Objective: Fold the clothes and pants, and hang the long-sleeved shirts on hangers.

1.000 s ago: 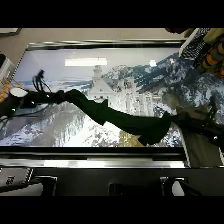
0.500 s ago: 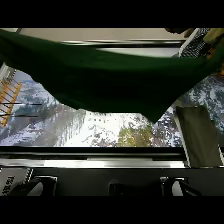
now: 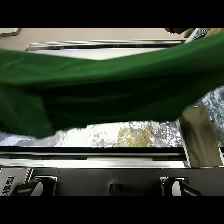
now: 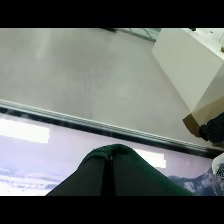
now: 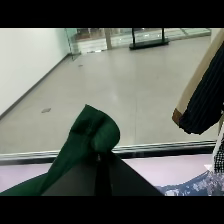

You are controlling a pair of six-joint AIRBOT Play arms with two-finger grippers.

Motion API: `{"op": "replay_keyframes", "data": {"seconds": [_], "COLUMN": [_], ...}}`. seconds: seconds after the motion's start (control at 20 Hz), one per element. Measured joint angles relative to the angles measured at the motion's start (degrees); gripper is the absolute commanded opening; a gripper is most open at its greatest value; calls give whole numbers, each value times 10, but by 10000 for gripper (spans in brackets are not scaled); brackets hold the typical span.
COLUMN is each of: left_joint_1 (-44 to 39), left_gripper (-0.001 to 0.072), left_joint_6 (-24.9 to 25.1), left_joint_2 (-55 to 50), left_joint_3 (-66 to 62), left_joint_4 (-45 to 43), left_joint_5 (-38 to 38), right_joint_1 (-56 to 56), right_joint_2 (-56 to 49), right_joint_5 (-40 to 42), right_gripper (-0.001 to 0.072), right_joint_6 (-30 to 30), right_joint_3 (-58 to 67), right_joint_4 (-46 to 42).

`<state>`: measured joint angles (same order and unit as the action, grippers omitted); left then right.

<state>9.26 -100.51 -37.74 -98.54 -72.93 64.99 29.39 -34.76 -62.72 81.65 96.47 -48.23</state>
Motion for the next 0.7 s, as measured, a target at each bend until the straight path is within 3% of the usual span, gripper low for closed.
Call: {"op": "replay_keyframes", "data": {"seconds": [0.2,0.4,0.6,0.7], "left_joint_1": [0,-7,-34,-49], "left_gripper": [15,15,15,15], "left_joint_6": [3,43,88,105], "left_joint_2": [-70,-222,-412,-497], "left_joint_3": [19,37,42,42], "left_joint_4": [8,59,79,87], "left_joint_5": [11,15,-2,-37], "right_joint_1": [0,-18,-103,-148], "right_joint_2": [-67,-218,-398,-478], "right_joint_5": [-33,-101,-122,-85], "right_gripper": [34,34,33,34], "right_joint_6": [16,20,20,19], "right_joint_3": [5,-5,-11,-12], "right_joint_4": [11,47,-15,-62]}}
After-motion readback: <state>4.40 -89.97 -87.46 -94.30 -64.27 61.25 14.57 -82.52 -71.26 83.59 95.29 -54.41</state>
